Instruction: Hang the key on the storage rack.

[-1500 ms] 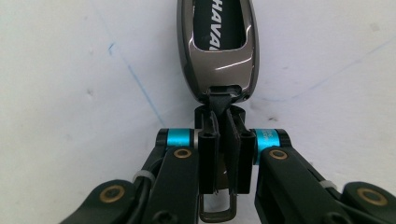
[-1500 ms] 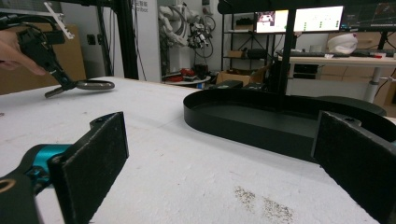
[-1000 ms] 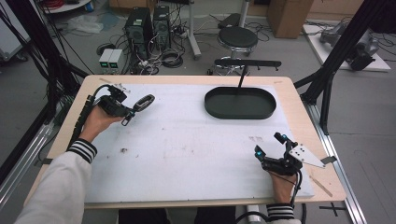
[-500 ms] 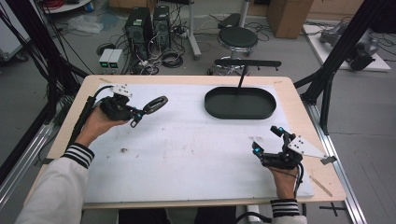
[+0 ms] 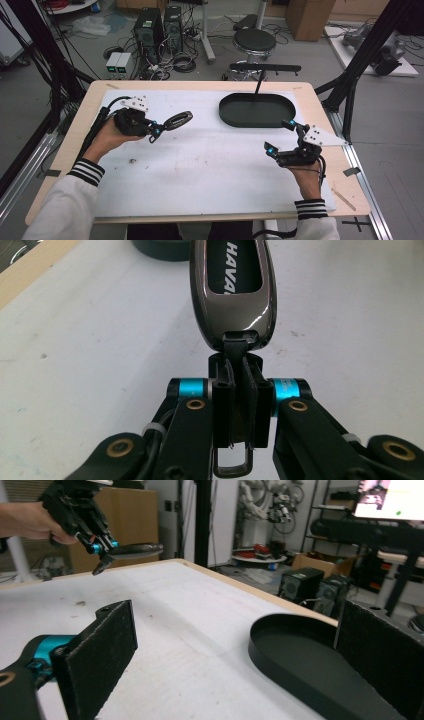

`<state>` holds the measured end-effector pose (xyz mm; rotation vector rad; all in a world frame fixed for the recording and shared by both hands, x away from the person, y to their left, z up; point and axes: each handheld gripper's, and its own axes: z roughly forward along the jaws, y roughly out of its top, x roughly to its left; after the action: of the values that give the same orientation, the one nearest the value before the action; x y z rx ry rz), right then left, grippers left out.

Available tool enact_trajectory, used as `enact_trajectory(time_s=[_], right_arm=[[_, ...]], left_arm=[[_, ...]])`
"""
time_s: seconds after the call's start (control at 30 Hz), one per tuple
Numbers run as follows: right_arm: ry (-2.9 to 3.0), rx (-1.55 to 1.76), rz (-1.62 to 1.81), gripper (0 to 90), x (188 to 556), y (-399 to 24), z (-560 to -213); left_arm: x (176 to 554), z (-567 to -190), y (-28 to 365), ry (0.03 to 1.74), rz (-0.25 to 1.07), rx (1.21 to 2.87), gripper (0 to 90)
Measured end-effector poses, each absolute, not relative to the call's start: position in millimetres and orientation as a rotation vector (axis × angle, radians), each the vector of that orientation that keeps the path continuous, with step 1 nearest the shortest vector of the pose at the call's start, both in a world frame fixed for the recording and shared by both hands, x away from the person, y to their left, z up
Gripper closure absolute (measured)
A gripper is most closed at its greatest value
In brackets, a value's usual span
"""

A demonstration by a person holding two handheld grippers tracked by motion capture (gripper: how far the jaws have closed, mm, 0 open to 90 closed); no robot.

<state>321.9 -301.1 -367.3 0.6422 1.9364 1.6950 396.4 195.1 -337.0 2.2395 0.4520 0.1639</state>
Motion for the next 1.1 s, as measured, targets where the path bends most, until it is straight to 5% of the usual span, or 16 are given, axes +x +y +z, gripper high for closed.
enact_trajectory(time_s=[1.1], right_arm=[[2.581, 0.126, 1.473, 2.5, 379.1, -198.5, -300.0]], left_arm=[[372.3, -316.4, 129.6, 0.149, 0.086, 2.357, 84.2]])
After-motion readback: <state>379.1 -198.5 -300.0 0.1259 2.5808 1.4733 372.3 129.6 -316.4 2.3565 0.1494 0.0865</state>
